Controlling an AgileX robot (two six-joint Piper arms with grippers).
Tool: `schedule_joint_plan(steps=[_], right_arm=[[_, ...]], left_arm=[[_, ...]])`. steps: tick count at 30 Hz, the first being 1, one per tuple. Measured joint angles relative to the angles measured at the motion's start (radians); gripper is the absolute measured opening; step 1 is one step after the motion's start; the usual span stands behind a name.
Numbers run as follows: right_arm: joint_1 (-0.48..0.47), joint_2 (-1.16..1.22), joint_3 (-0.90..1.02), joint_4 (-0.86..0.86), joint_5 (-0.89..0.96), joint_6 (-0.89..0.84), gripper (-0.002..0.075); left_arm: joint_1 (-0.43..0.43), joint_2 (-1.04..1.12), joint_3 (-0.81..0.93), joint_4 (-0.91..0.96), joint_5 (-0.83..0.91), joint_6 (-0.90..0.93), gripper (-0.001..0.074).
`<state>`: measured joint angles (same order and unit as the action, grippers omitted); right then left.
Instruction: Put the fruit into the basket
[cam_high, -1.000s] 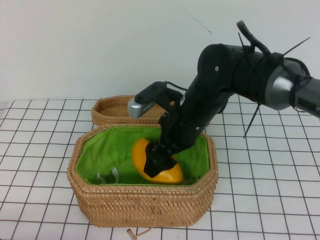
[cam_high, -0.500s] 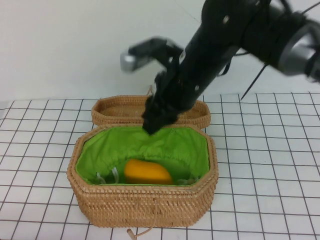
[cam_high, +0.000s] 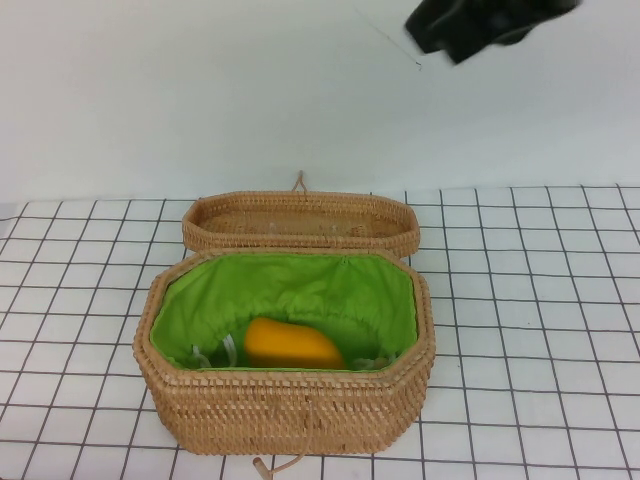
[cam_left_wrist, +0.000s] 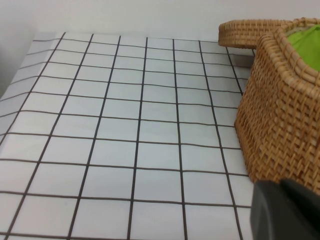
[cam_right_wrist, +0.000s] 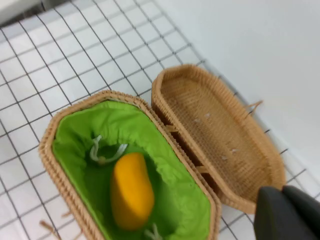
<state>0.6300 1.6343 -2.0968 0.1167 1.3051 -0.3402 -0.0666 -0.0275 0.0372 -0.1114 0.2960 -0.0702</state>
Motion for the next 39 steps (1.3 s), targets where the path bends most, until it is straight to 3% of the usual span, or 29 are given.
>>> schedule_joint_plan(steps=[9, 14, 19, 30, 33, 39], right_arm=[[0.000, -0.301, 0.404, -0.020, -0.097, -0.027, 0.0000], [0.000, -0.519, 0.663, -0.127, -0.157, 0.038, 0.0000], [0.000, -0.640, 0.741, -0.145, 0.001, 0.038, 0.0000], [-0.004, -0.696, 0.760, -0.137, 0.001, 0.038, 0.0000], [-0.044, -0.735, 0.776, -0.117, -0.018, 0.027, 0.0000], [-0.247, -0.875, 0.827, -0.161, -0.214, 0.025, 0.0000]], left_arm=[[0.000, 0.000, 0.000, 0.000, 0.000, 0.000, 0.0001], [0.000, 0.000, 0.000, 0.000, 0.000, 0.000, 0.0000], [0.000, 0.000, 0.000, 0.000, 0.000, 0.000, 0.0001], [0.000, 0.000, 0.000, 0.000, 0.000, 0.000, 0.0001], [0.000, 0.000, 0.000, 0.000, 0.000, 0.000, 0.0001], [0.000, 0.000, 0.000, 0.000, 0.000, 0.000, 0.0001]])
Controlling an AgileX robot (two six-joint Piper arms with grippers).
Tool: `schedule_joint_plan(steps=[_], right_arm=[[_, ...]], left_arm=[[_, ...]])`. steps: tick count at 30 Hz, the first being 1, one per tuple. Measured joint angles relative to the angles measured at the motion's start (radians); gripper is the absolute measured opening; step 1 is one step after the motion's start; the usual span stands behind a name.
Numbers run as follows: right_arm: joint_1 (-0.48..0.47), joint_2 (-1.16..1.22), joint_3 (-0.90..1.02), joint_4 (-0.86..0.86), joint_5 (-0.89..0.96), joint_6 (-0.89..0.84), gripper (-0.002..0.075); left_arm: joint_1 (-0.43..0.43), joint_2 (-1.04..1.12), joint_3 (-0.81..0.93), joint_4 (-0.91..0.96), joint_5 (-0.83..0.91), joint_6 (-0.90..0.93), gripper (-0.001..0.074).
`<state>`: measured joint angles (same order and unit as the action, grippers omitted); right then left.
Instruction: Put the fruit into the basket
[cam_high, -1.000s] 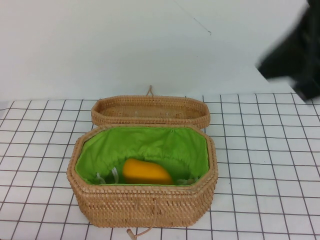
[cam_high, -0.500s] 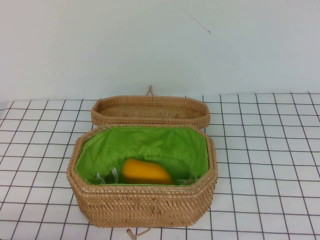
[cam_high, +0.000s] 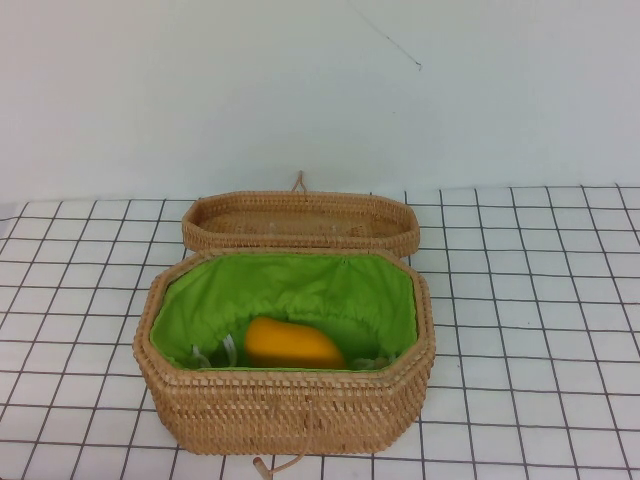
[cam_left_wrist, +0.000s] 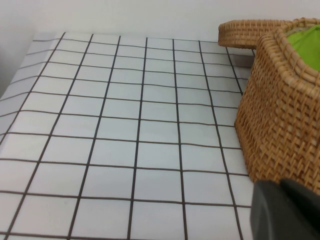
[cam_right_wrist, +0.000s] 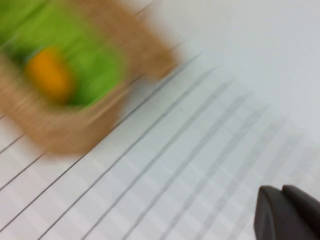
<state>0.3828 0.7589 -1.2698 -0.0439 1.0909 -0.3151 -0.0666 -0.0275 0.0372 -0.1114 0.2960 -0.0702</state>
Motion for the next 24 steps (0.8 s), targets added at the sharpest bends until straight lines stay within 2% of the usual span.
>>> schedule_joint_plan(steps=[5, 6, 9, 13, 16, 19, 24], right_arm=[[-0.166, -0.153, 0.070, -0.070, -0.019, 0.000, 0.0000], [-0.185, -0.180, 0.090, -0.099, -0.075, 0.000, 0.0000], [-0.230, -0.298, 0.216, -0.196, -0.358, 0.094, 0.0000], [-0.276, -0.451, 0.528, -0.201, -0.812, 0.167, 0.0000], [-0.300, -0.547, 0.758, -0.178, -1.008, 0.199, 0.0000], [-0.327, -0.631, 0.945, -0.155, -1.091, 0.252, -0.0003], [-0.407, -0.749, 1.150, -0.139, -1.064, 0.294, -0.0003]], left_arm=[[0.000, 0.000, 0.000, 0.000, 0.000, 0.000, 0.0001], [0.000, 0.000, 0.000, 0.000, 0.000, 0.000, 0.0001], [0.000, 0.000, 0.000, 0.000, 0.000, 0.000, 0.0001], [0.000, 0.000, 0.000, 0.000, 0.000, 0.000, 0.0001], [0.000, 0.000, 0.000, 0.000, 0.000, 0.000, 0.0001], [0.000, 0.000, 0.000, 0.000, 0.000, 0.000, 0.0001], [0.000, 0.000, 0.000, 0.000, 0.000, 0.000, 0.0001]])
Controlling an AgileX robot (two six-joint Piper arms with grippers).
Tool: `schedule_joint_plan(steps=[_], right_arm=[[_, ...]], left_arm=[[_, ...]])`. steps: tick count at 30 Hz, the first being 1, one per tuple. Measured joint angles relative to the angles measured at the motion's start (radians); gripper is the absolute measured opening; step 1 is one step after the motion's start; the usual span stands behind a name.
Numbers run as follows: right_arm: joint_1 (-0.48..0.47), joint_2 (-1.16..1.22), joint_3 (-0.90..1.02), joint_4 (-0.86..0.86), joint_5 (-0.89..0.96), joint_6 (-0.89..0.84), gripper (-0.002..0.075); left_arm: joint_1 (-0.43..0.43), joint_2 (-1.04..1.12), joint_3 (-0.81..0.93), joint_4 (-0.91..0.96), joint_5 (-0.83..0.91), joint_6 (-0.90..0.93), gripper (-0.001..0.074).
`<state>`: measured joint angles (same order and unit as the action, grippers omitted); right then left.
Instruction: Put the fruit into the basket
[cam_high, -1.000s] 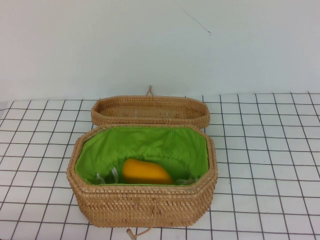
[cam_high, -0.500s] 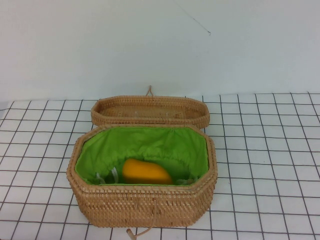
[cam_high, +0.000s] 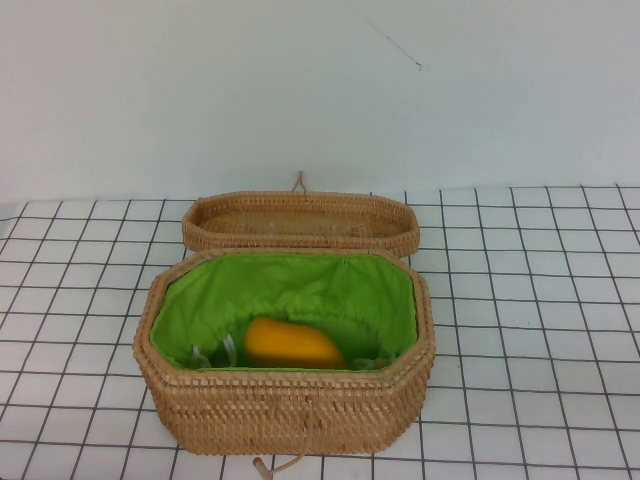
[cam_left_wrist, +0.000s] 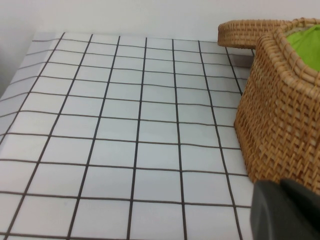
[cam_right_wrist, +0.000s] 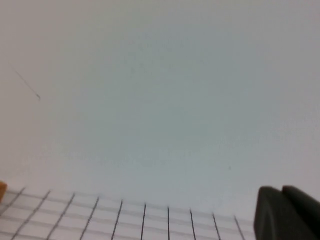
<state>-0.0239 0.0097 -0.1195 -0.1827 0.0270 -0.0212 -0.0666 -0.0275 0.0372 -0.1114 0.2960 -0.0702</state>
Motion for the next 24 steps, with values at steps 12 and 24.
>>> schedule_joint_plan(steps=[12, 24], right_arm=[[-0.134, -0.038, 0.152, 0.094, 0.303, 0.036, -0.0003], [-0.134, -0.040, 0.152, 0.094, 0.303, 0.059, -0.0003]], left_arm=[[0.000, 0.000, 0.000, 0.001, 0.000, 0.000, 0.0001], [0.000, 0.000, 0.000, -0.001, 0.000, 0.000, 0.0001]])
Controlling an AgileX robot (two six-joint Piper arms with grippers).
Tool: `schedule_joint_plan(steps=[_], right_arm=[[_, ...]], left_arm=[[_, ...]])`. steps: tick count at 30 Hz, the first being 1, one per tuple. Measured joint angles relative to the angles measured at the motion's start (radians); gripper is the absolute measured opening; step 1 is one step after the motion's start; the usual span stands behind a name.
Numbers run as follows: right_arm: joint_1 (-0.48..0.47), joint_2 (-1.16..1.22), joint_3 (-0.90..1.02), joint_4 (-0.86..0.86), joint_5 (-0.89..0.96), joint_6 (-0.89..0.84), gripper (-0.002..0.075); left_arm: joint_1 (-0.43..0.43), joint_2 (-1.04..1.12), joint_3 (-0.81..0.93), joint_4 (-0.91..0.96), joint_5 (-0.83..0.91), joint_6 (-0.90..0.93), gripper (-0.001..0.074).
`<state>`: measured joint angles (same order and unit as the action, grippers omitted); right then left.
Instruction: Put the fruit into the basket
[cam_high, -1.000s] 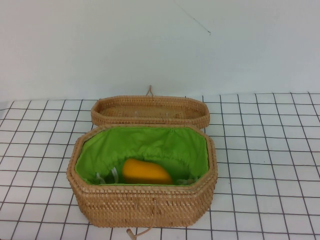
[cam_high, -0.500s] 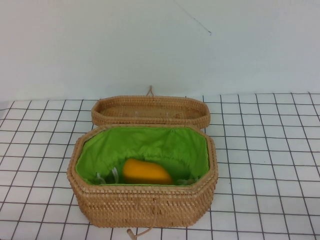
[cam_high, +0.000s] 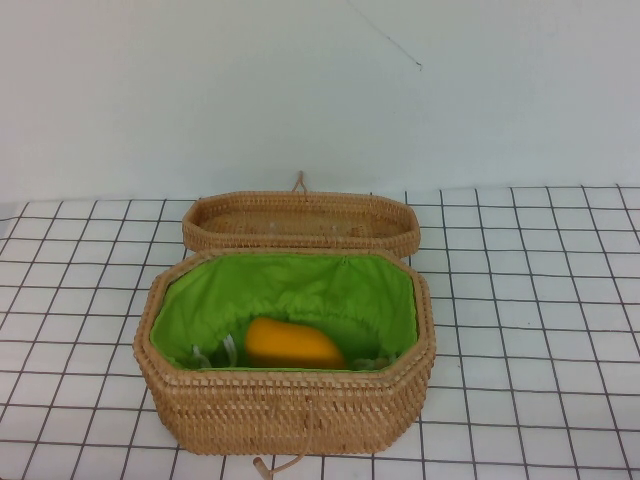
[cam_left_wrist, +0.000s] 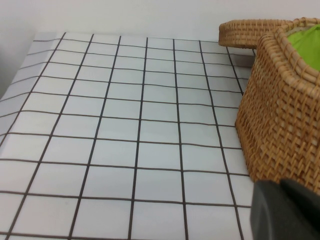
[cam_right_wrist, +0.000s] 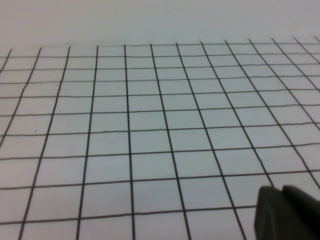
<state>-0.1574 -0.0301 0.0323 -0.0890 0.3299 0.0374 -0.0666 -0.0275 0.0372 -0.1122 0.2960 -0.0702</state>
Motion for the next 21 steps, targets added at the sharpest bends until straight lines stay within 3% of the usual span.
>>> schedule_joint_plan(steps=[21], right_arm=[[0.000, -0.002, 0.000, 0.000, -0.004, -0.009, -0.0003]], left_arm=[[0.000, 0.000, 0.000, 0.000, 0.000, 0.000, 0.0001]])
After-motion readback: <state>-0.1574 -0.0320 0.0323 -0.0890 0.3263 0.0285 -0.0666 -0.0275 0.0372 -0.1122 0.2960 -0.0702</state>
